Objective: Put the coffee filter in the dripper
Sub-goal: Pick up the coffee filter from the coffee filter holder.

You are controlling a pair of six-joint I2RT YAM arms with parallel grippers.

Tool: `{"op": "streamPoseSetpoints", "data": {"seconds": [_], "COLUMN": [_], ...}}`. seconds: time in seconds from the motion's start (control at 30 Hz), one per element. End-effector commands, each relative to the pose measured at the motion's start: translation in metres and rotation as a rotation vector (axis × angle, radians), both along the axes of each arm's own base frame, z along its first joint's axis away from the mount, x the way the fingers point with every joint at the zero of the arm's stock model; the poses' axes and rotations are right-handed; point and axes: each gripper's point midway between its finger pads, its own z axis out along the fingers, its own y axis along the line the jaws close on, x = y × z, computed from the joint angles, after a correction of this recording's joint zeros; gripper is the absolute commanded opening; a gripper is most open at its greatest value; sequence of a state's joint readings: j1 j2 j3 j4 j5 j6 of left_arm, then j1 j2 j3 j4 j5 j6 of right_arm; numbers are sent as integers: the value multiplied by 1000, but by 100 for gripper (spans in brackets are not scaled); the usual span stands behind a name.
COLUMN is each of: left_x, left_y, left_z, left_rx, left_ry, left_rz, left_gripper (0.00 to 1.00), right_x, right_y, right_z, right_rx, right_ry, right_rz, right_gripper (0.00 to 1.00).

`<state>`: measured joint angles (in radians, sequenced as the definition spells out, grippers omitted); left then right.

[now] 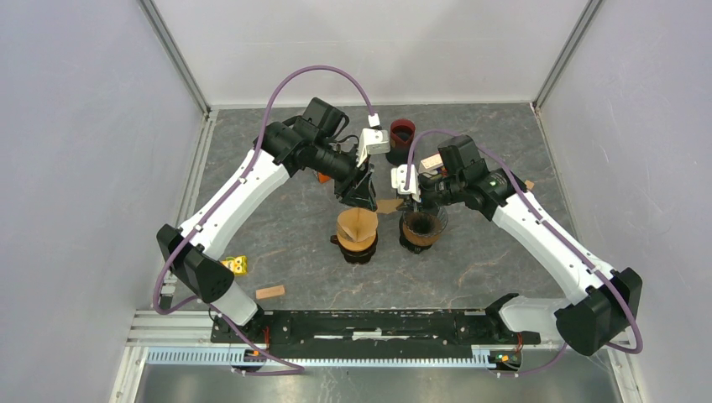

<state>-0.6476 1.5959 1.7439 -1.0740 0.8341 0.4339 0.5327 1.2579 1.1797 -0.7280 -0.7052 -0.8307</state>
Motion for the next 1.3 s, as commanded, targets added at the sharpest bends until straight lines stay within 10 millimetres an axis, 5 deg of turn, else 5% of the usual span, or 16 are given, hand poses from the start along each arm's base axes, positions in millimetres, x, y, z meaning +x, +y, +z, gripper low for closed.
{"op": "streamPoseSetpoints", "data": {"seconds": [0.0, 0.4, 0.7, 0.97, 1.27], "left_x": [-7, 4, 18, -1, -30], "left_y": [-4, -5, -10, -15, -17], "left_z": [13, 24, 38, 17, 19], "left_rx": [-55, -73, -149, -126, -146], "left_ry": [-13, -63, -49, -43, -10], "left_rz": [-34, 7, 157, 81, -52], "left_gripper": [51, 50, 50, 50, 51], "right_x": [1, -4, -2, -3, -23], "right_y": [3, -2, -16, -20, -16], "right_z": [11, 0, -2, 4, 2], "right_rx": [20, -5, -21, -37, 5], "right_ry": [-14, -47, -289, -390, -324], "right_rz": [5, 41, 65, 99, 161], "right_gripper": [0, 0, 0, 1, 1]}}
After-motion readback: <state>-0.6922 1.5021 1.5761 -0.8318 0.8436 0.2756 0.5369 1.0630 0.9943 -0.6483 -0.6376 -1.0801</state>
